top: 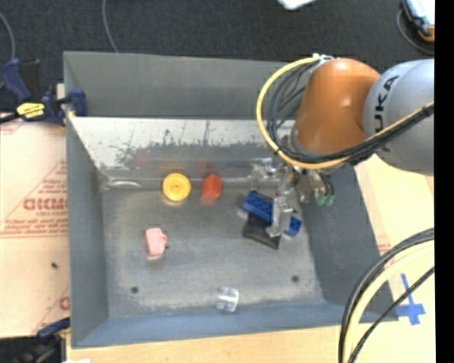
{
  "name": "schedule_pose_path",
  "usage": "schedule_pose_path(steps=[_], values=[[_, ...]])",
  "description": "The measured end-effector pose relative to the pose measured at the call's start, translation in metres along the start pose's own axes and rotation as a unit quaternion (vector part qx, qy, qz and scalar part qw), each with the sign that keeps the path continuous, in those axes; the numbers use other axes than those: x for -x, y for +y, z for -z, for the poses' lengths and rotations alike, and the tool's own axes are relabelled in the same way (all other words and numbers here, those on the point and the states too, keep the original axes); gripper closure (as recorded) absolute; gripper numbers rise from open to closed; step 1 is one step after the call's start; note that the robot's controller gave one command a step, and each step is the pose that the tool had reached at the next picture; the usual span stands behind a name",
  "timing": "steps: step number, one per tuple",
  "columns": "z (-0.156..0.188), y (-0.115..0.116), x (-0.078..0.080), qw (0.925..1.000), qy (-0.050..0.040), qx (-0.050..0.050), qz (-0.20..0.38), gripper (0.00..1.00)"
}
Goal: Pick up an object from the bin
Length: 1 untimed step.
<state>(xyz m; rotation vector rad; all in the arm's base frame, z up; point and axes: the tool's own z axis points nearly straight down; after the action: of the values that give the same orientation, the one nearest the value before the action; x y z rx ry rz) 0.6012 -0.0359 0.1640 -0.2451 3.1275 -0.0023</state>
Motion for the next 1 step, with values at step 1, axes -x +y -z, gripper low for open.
schedule_pose_path(steps=[1], values=[[-0.0589,-0.0348,0.0183,0.9978,-0.0023,0.0,-0.066,0.0]])
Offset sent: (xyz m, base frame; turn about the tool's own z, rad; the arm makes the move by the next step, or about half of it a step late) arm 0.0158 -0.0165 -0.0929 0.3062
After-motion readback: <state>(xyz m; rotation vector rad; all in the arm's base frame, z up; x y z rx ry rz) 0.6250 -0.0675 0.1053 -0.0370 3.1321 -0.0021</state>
